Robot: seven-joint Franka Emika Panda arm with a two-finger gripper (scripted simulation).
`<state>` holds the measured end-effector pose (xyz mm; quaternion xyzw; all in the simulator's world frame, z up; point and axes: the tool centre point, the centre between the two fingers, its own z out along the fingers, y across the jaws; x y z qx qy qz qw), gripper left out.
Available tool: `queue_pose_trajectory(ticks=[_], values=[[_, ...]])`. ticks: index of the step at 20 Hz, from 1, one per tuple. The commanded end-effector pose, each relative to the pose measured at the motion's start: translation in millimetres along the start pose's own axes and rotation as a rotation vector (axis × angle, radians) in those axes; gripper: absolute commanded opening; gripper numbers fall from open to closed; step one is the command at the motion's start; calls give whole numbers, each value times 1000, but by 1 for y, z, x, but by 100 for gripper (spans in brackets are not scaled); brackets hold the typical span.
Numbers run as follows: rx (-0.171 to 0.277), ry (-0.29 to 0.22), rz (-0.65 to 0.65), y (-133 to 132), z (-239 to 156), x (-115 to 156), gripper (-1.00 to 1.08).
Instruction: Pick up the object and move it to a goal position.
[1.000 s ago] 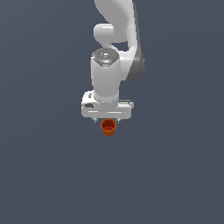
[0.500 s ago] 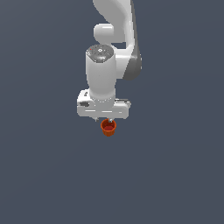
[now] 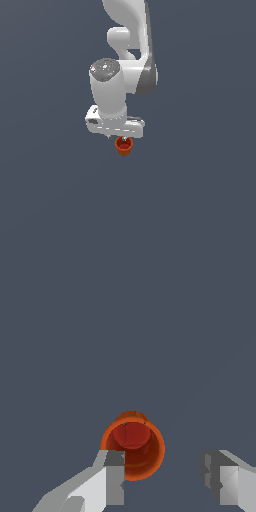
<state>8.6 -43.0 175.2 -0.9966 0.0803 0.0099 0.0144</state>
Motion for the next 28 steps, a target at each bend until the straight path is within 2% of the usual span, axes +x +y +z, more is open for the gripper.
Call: queue_pose_trajectory(ticks=[1,7,20,24,28], values=[[25,-36,61,5,9,-5,28],[117,-163,271,16,35,-22,28],[374,-536,787,22,81,-60,28],[433,-622,886,20,85,-64,28],[475,-684,951,19,87,-67,28]])
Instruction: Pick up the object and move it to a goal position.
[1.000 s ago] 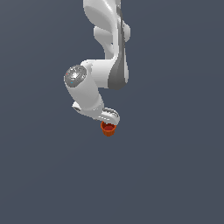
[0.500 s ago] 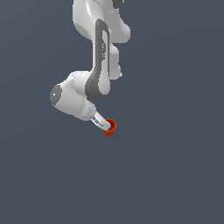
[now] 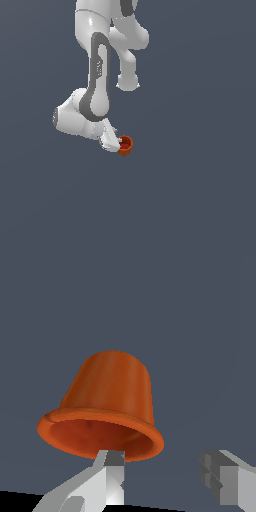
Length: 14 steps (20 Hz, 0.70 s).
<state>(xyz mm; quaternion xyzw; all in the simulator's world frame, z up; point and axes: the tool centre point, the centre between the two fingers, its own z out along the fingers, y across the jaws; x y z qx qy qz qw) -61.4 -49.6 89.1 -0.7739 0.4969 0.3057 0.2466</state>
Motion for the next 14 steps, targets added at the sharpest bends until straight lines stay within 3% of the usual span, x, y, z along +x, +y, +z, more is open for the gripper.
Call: queue_pose_trajectory(ticks=[1,6,14], values=[[19,-36,37,0,2,-1,28],[36,-68,69,1,3,-1,28],[35,-66,68,1,17,-2,28]])
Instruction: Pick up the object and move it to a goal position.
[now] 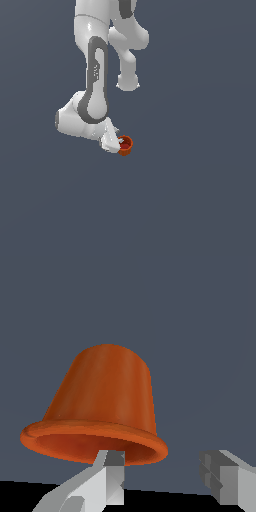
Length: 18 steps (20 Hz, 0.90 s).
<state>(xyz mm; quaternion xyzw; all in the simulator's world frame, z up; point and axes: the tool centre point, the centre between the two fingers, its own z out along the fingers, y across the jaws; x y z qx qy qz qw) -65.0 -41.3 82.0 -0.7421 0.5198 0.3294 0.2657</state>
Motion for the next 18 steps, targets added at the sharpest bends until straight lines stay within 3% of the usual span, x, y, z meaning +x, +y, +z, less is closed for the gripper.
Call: queue_pose_trajectory(ticks=[1,6,7,18], values=[[-1,-2,2,0,11,0,28],[0,-4,4,1,21,-1,28],[0,-4,4,1,21,-1,-100],[1,-3,4,1,20,-1,-100]])
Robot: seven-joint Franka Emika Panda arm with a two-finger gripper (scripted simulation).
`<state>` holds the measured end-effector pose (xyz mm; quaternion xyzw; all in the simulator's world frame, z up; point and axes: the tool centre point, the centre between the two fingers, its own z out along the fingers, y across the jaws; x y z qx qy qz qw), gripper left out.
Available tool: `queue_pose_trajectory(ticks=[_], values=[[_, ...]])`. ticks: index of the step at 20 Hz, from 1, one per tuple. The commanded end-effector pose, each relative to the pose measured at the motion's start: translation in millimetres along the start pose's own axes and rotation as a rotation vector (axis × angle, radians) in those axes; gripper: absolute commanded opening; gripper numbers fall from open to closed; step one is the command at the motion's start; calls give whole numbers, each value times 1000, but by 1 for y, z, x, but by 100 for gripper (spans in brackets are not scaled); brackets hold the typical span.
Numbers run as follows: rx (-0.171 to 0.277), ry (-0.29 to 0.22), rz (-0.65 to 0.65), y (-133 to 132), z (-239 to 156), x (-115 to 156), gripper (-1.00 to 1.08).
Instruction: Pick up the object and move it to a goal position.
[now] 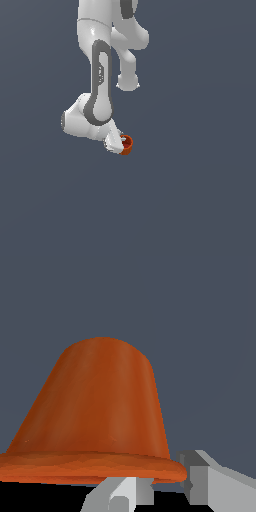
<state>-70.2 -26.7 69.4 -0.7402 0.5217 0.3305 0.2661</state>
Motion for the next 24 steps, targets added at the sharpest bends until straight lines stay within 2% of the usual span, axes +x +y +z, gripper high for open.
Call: queue_pose_trajectory(ticks=[1,7,17,24], values=[[-1,-1,-1,0,0,-1,-100],[-1,-1,-1,-1,-3,-18,-100],[-2,-2,-2,-7,-15,-72,-100],[-1,-2,-2,-10,-18,-81,-100]])
